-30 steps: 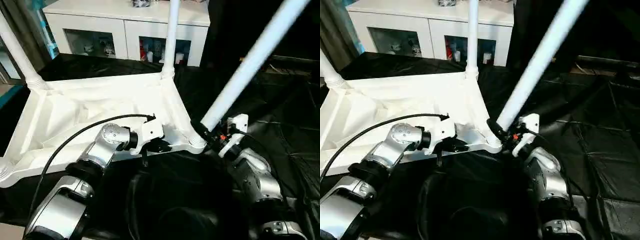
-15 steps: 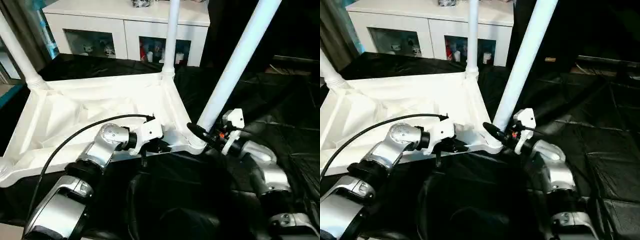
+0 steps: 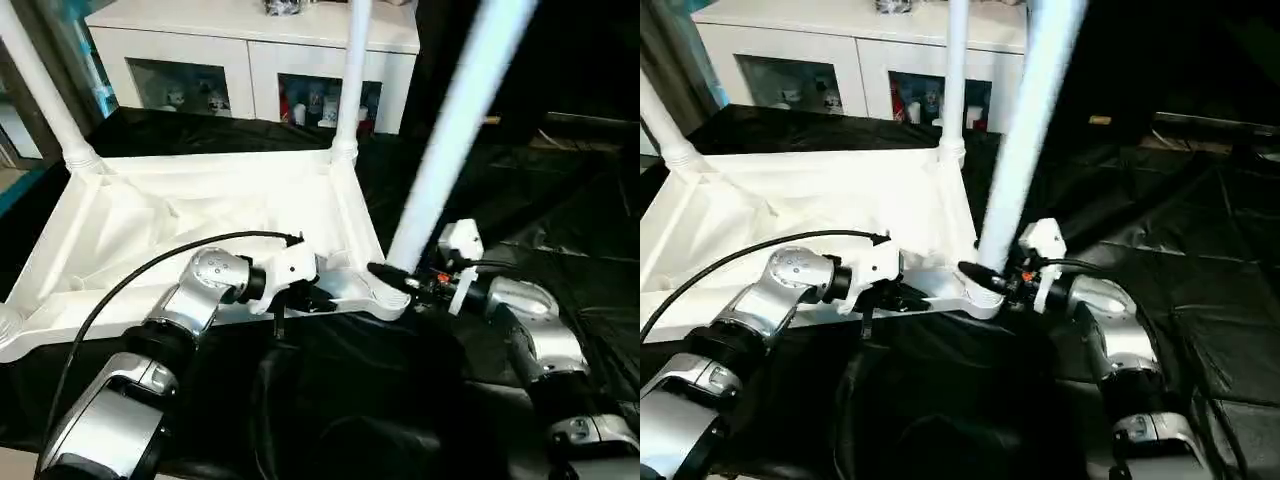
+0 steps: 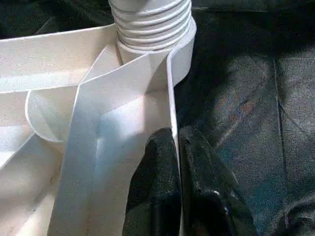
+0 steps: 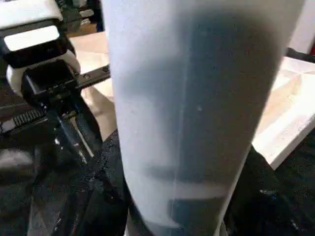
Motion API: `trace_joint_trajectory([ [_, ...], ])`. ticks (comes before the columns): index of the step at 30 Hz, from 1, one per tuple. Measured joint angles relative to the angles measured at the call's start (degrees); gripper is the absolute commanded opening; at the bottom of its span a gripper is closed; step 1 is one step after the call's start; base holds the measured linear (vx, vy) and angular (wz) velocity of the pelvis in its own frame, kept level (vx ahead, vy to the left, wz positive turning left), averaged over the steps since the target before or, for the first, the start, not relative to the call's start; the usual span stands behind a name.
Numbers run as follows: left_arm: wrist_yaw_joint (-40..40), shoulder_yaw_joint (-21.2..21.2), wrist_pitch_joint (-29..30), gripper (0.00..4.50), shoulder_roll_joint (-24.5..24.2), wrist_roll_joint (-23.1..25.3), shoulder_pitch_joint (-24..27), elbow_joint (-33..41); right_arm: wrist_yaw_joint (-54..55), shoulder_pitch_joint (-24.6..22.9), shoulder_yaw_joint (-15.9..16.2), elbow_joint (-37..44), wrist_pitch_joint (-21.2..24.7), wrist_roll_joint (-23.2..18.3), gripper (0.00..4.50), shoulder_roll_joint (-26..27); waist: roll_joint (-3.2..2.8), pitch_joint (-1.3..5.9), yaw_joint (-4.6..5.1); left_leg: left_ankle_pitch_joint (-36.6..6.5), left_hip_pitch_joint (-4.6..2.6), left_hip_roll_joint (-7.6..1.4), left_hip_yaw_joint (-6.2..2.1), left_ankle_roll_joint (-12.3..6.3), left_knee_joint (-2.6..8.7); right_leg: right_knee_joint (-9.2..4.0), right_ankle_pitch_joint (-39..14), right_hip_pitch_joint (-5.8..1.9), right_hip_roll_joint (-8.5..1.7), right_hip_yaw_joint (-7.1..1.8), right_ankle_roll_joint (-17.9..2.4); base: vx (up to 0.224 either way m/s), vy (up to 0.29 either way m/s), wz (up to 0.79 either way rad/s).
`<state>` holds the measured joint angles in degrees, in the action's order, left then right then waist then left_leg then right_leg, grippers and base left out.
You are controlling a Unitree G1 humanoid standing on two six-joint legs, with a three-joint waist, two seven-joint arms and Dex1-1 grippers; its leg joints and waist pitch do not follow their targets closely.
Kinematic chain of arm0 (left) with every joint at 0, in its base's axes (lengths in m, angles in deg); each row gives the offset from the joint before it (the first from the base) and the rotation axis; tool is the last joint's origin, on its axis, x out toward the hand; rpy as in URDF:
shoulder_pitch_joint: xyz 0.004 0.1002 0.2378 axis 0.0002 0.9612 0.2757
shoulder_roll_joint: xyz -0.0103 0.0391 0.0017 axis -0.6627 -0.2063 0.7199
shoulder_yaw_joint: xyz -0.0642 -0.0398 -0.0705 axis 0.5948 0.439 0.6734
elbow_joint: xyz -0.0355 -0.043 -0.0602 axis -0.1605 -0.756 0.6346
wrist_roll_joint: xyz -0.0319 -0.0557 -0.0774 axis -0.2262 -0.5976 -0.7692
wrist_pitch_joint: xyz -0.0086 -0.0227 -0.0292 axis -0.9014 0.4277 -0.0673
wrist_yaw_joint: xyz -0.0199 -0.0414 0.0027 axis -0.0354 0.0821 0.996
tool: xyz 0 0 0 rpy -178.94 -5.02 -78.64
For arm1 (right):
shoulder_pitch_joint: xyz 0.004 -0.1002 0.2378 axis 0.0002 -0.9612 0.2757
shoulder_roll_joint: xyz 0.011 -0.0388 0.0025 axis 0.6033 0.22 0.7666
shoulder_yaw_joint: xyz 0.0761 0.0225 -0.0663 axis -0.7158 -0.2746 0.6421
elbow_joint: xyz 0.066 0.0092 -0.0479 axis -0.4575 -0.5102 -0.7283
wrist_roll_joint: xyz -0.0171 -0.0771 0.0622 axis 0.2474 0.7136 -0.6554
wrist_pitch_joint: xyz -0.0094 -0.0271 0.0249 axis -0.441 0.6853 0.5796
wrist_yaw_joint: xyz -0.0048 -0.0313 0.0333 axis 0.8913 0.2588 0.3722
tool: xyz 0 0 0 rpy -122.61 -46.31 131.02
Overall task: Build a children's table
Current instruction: Insert table leg to table base
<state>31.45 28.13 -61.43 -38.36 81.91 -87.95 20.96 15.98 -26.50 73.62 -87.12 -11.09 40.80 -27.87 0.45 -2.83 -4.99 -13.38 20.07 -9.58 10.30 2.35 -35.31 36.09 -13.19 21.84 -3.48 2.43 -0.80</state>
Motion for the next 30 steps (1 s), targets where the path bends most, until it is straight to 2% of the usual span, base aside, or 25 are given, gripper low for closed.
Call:
trace_joint_trajectory([
  [21, 5.2, 0.1, 0.3, 0.0, -1.9, -1.7, 0.8, 0.9, -6.6, -0.6, 0.4, -0.3, -1.9, -0.1, 1.91, 0.4, 0.16, 0.15, -0.05, -0.2, -0.04, -0.15, 0.19, 0.29, 0.12, -0.06, 0.0, 0.01, 0.04, 0.02, -0.1, 0.0, 0.0, 0.0],
  [25, 4.3, 0.2, 0.8, 0.0, -1.7, -1.5, 0.7, 0.9, -5.2, -0.8, 0.1, -0.5, -2.6, -0.2, 1.91, 0.7, 0.17, 0.16, -0.04, -0.1, -0.05, -0.22, 0.29, 0.35, 0.13, -0.06, 0.0, 0.0, 0.04, 0.04, -0.1, 0.0, 0.0, 0.0],
  [30, -1.8, 0.6, 3.2, 0.0, -0.2, -0.2, -1.1, -1.2, 3.8, 1.4, -2.1, -4.9, -4.7, 0.6, 1.91, 3.8, 0.39, 0.04, 0.18, 0.0, -0.09, -0.26, 0.39, 0.53, 0.15, -0.06, 0.2, 0.03, 0.04, 0.01, -0.4, 0.0, 0.0, 0.0],
])
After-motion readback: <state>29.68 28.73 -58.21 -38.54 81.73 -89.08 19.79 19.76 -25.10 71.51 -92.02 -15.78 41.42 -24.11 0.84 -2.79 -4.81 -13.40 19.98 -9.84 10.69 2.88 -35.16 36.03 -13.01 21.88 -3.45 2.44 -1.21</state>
